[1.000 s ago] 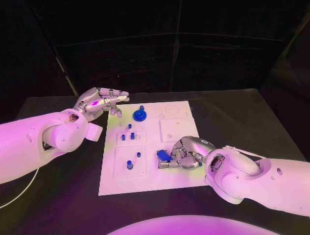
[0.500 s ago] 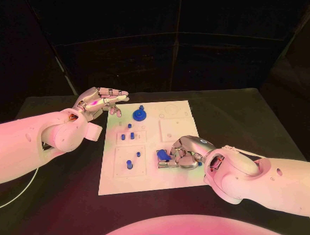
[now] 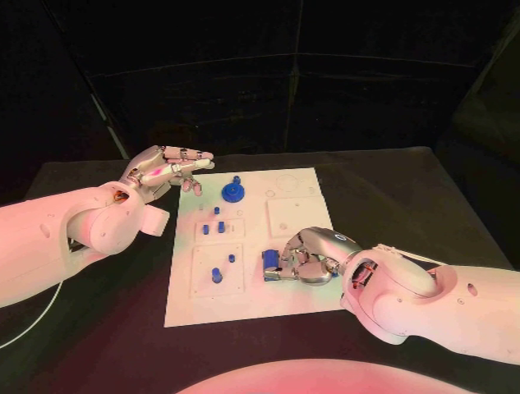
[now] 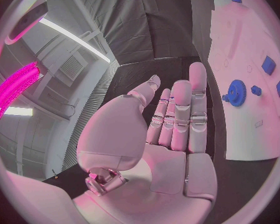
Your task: Assemble the parts on the task board
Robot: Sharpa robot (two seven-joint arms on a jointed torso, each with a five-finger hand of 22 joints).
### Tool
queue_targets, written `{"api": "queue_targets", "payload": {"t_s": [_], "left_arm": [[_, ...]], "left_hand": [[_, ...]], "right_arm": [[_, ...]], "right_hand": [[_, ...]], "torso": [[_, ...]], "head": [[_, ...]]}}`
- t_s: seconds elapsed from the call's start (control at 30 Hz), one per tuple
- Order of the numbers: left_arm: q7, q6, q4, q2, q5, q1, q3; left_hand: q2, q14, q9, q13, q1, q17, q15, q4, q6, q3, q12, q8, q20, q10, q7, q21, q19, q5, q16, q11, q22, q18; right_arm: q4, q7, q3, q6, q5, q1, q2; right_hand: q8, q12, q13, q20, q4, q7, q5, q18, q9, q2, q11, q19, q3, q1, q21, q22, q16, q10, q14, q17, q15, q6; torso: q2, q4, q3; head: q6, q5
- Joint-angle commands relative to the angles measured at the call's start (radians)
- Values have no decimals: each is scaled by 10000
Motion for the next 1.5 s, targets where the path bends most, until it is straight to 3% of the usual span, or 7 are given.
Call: {"api": "queue_targets", "payload": {"t_s": [0.03,0.2,0.4,0.57,0.9,1.17,1.5], "left_arm": [[77,52,13,-4,33,13,7],[83,52,15,-1,33,12,6],[77,56,19,-6,33,12,6],[70,60,17,4,33,13,6],[44,76,14,0,33,13,6],[24,81,13,-18,33,13,6],[32,63,12,-41,33,13,6]], "left_hand": [[73,-63,0,14,-1,-11,-3,-14,-74,-63,66,17,52,-50,-22,-30,32,-29,30,4,-17,198],[73,-63,0,14,-1,-11,-3,-14,-74,-63,66,17,52,-50,-22,-30,32,-29,30,4,-17,198],[91,-65,0,15,6,-11,-3,-2,-78,-94,84,22,52,-62,-24,-44,37,-29,48,3,-28,199],[91,-65,0,15,6,-11,-3,-2,-78,-94,84,22,52,-62,-24,-44,37,-29,48,3,-28,199],[91,-65,0,15,6,-11,-3,-2,-78,-94,84,22,52,-62,-24,-44,37,-29,48,3,-28,199],[96,-69,1,16,14,-22,-4,-4,-75,-99,90,25,52,-62,-25,-47,39,-29,45,1,-30,199],[98,-70,2,17,25,-25,-5,-8,-75,-102,95,26,51,-63,-27,-49,40,-29,47,0,-33,200]], "right_arm": [[-29,97,3,30,-118,11,-13],[-87,-99,2,143,-260,11,1],[-204,-371,3,48,-374,11,94],[-301,-462,3,107,-395,12,181],[-349,-384,3,411,-292,12,173],[-325,-137,3,624,-58,12,108],[100,841,9,-315,528,21,-577]], "right_hand": [[69,-17,26,-18,-112,-5,206,-137,21,97,19,17,102,598,61,27,5,68,854,1649,-75,17],[121,-22,107,-44,-632,-38,232,-137,64,389,-18,29,349,1938,62,45,5,120,855,1658,-105,72],[207,216,532,-73,-761,-105,96,-150,109,769,-74,85,501,2377,113,138,18,424,862,1687,-145,221],[263,432,917,-127,-928,-199,302,-150,143,947,-160,108,661,2754,126,163,20,684,864,1694,-214,316],[311,490,1128,-187,-1305,-246,-285,-162,190,709,-209,123,724,3240,124,189,15,809,864,1693,-265,376],[304,451,1126,-187,-1437,-218,-453,-168,196,477,-190,120,634,3315,117,196,12,794,863,1690,-255,376],[231,284,949,-146,-1277,-136,-575,-168,179,285,-120,105,390,2974,90,170,8,669,862,1689,-199,277]], "torso": [[-1,14,-4],[11,18,0],[10,19,-4],[9,30,-4],[2,9,-2],[-3,6,-5],[-17,12,-13]], "head": [[1,-7],[10,-3],[3,-4],[-9,-20],[-33,9],[-33,25],[-1,-7]]}}
